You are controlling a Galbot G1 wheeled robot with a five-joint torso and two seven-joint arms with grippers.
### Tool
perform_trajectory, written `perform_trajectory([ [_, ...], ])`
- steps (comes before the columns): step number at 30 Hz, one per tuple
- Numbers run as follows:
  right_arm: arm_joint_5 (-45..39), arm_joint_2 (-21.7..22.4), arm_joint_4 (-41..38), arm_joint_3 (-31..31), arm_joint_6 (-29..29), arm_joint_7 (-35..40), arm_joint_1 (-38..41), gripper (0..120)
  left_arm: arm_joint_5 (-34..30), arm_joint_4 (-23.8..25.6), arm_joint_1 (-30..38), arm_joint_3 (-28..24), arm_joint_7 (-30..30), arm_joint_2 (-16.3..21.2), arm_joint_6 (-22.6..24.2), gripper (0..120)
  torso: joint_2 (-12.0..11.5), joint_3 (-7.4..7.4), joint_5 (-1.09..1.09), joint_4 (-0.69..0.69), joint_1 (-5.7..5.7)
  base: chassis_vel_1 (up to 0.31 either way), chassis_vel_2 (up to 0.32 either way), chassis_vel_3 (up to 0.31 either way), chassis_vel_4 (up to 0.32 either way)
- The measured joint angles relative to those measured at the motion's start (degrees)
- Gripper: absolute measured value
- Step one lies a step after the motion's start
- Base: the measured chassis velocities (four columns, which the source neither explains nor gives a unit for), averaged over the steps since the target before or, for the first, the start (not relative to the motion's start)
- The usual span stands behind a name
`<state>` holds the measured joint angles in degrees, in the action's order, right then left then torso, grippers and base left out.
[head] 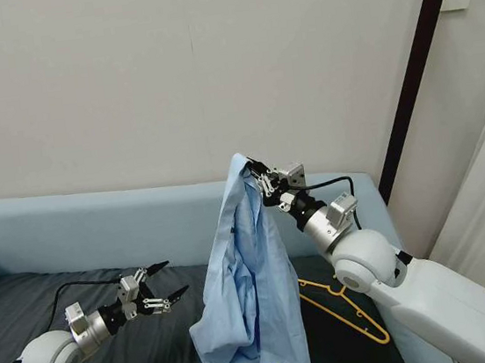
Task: Pick up the clothes from the sofa and hang them on the clothes hanger.
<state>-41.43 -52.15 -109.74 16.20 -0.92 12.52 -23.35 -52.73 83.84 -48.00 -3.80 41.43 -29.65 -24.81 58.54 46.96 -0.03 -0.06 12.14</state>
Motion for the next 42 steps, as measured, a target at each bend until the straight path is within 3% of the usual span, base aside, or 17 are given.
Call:
perform_trajectory([
  [6, -0.01, 0.29, -0.47, 0.22, 0.20, 0.11, -0.20, 0, 0.45, -1.43, 1.68, -2.36, 1.58, -2.16, 0.16, 88, 0.00, 0.00, -0.01, 0.00, 0.00, 0.000, 0.000, 0.000, 0.000],
  [14, -0.06, 1.69, -1.33, -0.36, 0.32, 0.08, -1.92, 0, 0.63, -3.04, 3.68, -5.02, 1.75, -3.97, 0.62, 60, 0.00, 0.00, 0.01, -0.01, 0.00, 0.000, 0.000, 0.000, 0.000],
  [18, -0.12, 1.83, -1.73, -0.47, 0.43, 0.08, -2.15, 0, 0.63, -3.58, 5.12, -6.98, 1.82, -4.72, 0.99, 54, 0.01, 0.00, 0.01, -0.01, 0.00, 0.000, 0.000, 0.000, 0.000],
  [21, -0.16, 2.01, -1.82, -0.49, 0.47, 0.08, -2.16, 0, 0.63, -3.78, 5.98, -8.43, 1.83, -5.23, 1.30, 55, 0.01, 0.00, 0.00, -0.01, 0.00, 0.000, 0.000, 0.000, 0.000],
  [28, -0.41, 2.04, -1.92, -0.50, 0.59, 0.08, -1.91, 0, 0.38, -3.50, 7.09, -11.54, 1.67, -6.39, 2.42, 69, 0.01, 0.00, 0.00, 0.00, 0.00, 0.000, 0.000, 0.000, 0.000],
  [30, -0.56, 2.00, -1.98, -0.45, 0.65, 0.10, -1.84, 0, 0.32, -3.76, 7.39, -12.04, 1.59, -6.67, 2.55, 68, 0.01, 0.00, 0.00, -0.01, 0.00, 0.000, 0.000, 0.000, 0.000],
  [42, -1.25, 2.50, -2.38, -0.69, 0.98, 0.43, -1.86, 0, -0.43, -5.52, 10.08, -16.38, 0.48, -9.53, 2.83, 24, 0.00, 0.00, 0.00, -0.02, 0.00, 0.000, 0.000, 0.000, 0.000],
])
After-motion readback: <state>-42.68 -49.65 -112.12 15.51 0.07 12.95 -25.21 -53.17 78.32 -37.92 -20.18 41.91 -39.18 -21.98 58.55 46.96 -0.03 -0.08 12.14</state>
